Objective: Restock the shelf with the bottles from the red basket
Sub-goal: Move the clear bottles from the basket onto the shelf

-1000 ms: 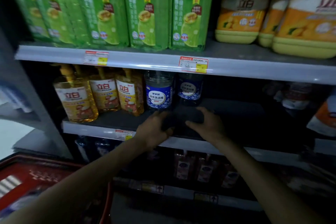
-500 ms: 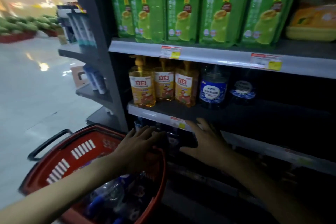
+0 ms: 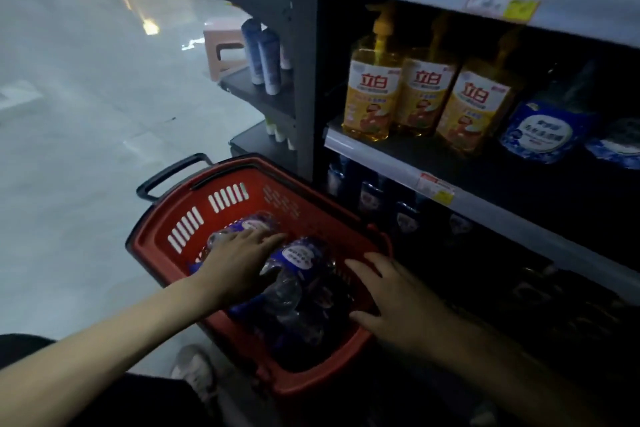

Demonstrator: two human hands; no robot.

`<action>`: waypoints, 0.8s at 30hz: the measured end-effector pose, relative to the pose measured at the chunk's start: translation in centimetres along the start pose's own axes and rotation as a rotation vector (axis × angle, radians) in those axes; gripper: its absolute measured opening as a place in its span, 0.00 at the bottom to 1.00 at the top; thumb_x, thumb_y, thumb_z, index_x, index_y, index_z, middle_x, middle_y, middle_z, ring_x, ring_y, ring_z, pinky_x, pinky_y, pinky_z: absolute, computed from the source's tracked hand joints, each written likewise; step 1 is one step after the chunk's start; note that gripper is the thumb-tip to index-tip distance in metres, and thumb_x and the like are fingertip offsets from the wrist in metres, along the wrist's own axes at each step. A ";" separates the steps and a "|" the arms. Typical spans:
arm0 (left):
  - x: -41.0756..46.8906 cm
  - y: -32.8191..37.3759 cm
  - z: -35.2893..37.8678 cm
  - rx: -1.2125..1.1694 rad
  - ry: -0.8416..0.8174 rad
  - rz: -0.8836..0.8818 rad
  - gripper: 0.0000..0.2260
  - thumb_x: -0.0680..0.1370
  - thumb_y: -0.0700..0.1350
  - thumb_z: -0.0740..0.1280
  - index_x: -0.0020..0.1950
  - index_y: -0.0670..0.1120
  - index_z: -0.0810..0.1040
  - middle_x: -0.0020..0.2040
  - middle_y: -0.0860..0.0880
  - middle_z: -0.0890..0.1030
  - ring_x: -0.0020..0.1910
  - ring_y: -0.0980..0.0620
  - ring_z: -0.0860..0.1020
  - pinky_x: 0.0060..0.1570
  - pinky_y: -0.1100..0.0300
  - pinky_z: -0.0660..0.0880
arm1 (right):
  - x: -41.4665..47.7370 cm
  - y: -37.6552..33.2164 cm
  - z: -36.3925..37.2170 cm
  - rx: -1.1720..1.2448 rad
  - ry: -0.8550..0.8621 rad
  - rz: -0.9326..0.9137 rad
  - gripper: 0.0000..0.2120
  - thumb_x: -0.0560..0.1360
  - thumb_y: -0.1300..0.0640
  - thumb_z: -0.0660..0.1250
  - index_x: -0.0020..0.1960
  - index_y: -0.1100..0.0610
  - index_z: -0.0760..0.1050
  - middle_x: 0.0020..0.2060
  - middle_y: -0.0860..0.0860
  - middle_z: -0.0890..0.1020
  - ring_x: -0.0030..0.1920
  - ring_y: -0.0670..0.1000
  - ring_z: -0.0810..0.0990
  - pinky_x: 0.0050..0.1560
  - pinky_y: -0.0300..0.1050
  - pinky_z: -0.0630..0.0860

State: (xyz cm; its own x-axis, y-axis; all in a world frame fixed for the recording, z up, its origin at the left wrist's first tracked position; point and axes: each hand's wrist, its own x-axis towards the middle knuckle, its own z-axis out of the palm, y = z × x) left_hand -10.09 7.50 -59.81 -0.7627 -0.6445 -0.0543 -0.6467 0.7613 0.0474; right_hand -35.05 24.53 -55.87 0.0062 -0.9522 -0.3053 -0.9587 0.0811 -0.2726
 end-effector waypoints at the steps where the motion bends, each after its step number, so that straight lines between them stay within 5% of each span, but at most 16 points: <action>1: -0.4 -0.3 0.9 -0.003 -0.035 -0.020 0.30 0.79 0.62 0.65 0.79 0.54 0.67 0.71 0.49 0.76 0.66 0.44 0.77 0.60 0.49 0.77 | 0.5 -0.6 0.5 -0.022 -0.038 -0.016 0.40 0.78 0.39 0.65 0.82 0.45 0.47 0.81 0.53 0.52 0.80 0.55 0.53 0.79 0.50 0.57; 9: -1.0 0.2 5.1 0.060 -0.262 -0.163 0.46 0.72 0.77 0.55 0.82 0.51 0.54 0.72 0.45 0.70 0.68 0.42 0.74 0.58 0.48 0.76 | 4.1 -3.4 2.6 -0.205 -0.243 -0.078 0.33 0.79 0.42 0.66 0.78 0.49 0.58 0.75 0.55 0.63 0.73 0.57 0.65 0.71 0.53 0.68; 24: 3.4 4.5 6.6 0.138 -0.277 -0.302 0.57 0.68 0.78 0.65 0.82 0.40 0.53 0.71 0.35 0.71 0.66 0.35 0.71 0.66 0.44 0.70 | 5.1 -1.3 4.7 -0.394 -0.232 -0.099 0.24 0.80 0.42 0.63 0.71 0.53 0.67 0.67 0.58 0.71 0.68 0.61 0.70 0.70 0.56 0.67</action>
State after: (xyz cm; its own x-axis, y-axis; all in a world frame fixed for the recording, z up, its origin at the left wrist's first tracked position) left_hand -15.53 9.14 -66.40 -0.4958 -0.8106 -0.3116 -0.8184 0.5561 -0.1445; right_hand -32.41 20.94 -61.30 0.1240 -0.8549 -0.5037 -0.9849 -0.1678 0.0425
